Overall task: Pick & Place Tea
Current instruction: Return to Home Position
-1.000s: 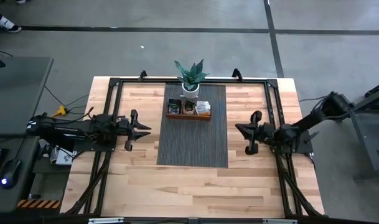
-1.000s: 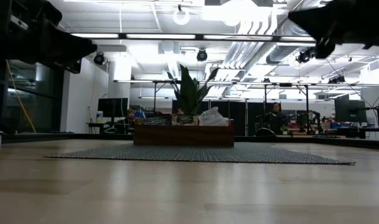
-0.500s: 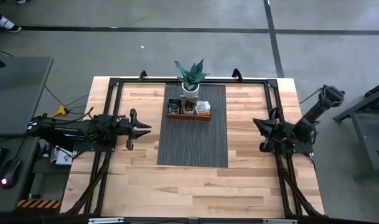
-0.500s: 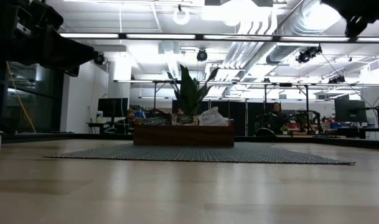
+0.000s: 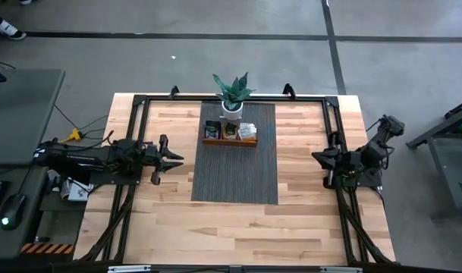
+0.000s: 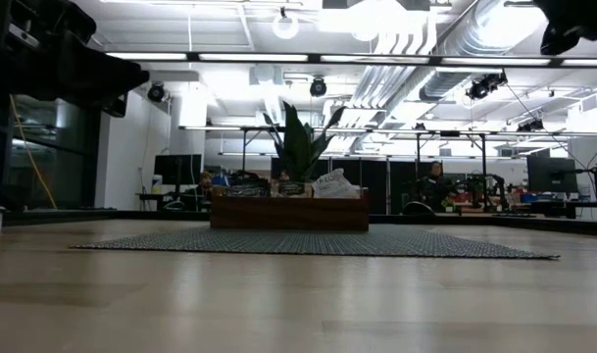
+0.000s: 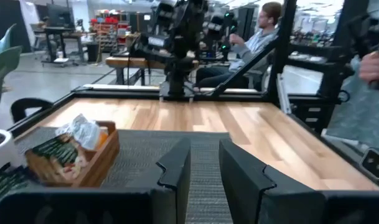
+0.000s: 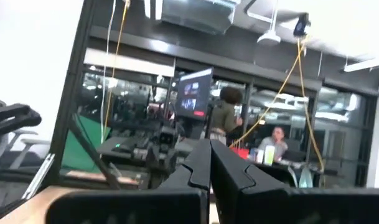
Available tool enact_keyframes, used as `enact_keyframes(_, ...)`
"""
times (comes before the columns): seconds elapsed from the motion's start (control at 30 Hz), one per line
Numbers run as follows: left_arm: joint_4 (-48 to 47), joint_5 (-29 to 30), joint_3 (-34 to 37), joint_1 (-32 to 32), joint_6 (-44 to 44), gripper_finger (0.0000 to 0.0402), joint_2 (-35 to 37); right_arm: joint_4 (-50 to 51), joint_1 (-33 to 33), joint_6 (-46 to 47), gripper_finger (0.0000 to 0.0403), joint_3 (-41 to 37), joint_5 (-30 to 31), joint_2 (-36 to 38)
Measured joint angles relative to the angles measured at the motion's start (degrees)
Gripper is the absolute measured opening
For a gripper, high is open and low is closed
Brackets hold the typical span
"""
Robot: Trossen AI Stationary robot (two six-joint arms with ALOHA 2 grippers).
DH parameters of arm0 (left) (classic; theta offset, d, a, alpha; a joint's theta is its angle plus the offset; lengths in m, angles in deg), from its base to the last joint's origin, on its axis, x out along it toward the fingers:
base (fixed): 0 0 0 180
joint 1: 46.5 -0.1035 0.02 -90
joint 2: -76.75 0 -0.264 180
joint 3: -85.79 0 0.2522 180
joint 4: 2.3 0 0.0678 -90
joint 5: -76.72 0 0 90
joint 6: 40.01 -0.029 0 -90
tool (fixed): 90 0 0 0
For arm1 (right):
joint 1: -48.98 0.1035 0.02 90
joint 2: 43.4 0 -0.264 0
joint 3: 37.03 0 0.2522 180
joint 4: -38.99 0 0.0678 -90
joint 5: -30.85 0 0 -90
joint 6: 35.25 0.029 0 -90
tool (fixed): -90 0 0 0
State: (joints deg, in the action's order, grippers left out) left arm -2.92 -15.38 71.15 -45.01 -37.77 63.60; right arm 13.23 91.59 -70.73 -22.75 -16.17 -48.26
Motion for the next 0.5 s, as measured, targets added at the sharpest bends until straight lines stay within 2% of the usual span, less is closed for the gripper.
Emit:
enact_keyframes(0.1,1.06,-0.73,0.0,0.0,0.61,0.0082,0.02,8.97,-2.86,5.56,0.0,-0.01,-1.12,4.81)
enact_keyframes(0.23,2.1,-0.82,0.0,0.0,0.88,0.0082,0.03,13.14,-8.06,9.35,0.0,0.01,-5.51,4.23)
enact_keyframes(0.4,3.57,-2.4,0.0,0.0,0.61,0.0082,0.06,23.14,-15.92,17.72,0.0,0.01,-9.87,4.42)
enact_keyframes(0.5,3.8,-3.08,0.0,0.0,-0.3,0.0082,0.06,27.05,-20.66,21.46,0.0,0.01,-15.71,4.56)
